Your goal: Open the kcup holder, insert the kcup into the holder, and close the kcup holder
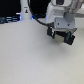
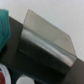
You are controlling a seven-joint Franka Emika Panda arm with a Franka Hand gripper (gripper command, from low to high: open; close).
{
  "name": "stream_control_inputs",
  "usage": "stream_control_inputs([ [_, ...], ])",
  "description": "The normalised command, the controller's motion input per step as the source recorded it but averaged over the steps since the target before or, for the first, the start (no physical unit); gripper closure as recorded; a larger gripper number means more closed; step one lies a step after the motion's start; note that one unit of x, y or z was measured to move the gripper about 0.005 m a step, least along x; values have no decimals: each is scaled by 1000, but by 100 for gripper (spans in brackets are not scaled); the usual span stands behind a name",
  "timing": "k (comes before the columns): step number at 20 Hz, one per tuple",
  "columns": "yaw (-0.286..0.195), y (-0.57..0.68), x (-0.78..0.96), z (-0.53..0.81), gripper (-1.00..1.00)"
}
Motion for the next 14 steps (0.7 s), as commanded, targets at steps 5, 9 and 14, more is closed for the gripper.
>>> stream_control_inputs([
  [5, 160, 349, -544, -120, -100],
  [9, 152, 362, -556, -115, -100],
  [14, 114, 462, -542, -35, -100],
])
